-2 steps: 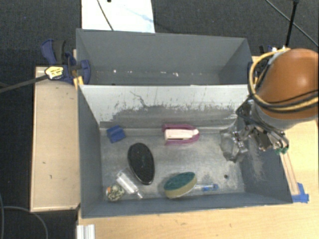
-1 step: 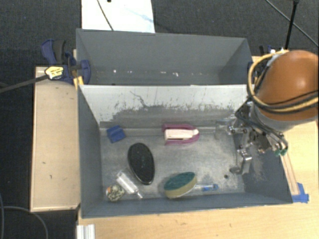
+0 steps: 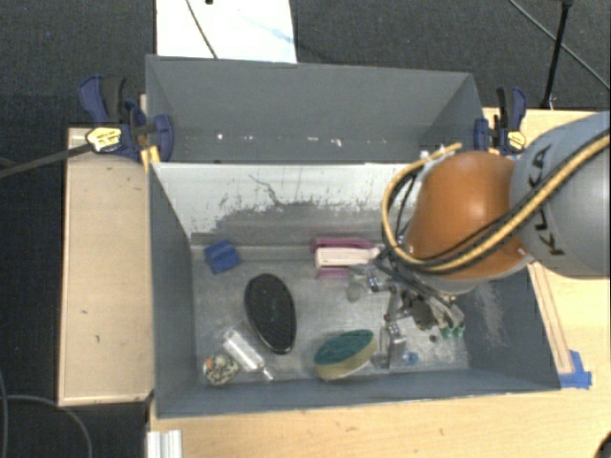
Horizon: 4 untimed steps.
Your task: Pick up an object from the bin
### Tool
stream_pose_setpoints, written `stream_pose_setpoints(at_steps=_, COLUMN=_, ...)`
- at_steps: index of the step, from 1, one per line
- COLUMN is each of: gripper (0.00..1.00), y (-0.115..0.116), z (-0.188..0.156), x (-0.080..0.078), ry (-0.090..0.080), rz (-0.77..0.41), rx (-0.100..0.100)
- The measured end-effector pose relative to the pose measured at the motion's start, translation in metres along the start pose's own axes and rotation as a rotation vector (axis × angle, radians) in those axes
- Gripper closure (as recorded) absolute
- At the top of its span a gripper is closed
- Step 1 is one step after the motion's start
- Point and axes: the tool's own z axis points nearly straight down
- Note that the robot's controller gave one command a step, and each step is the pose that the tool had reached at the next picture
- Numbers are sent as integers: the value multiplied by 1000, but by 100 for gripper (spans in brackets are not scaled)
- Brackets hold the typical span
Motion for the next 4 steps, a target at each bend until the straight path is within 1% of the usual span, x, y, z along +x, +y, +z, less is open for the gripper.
stream_pose_setpoints(at_steps=1, gripper=0, y=-5, z=95, x=-11, ry=20, rz=-90, rx=1)
stream_pose_setpoints(at_steps=2, gripper=100, y=-5, z=92, x=-13, ry=12, rz=-90, rx=1)
stream_pose_setpoints(at_steps=3, gripper=100, y=-11, z=92, x=-8, ry=4, rz=37, rx=-1)
stream_pose_setpoints(at_steps=4, gripper=100, y=-9, z=87, x=-1, ry=-9, rz=127, rx=1)
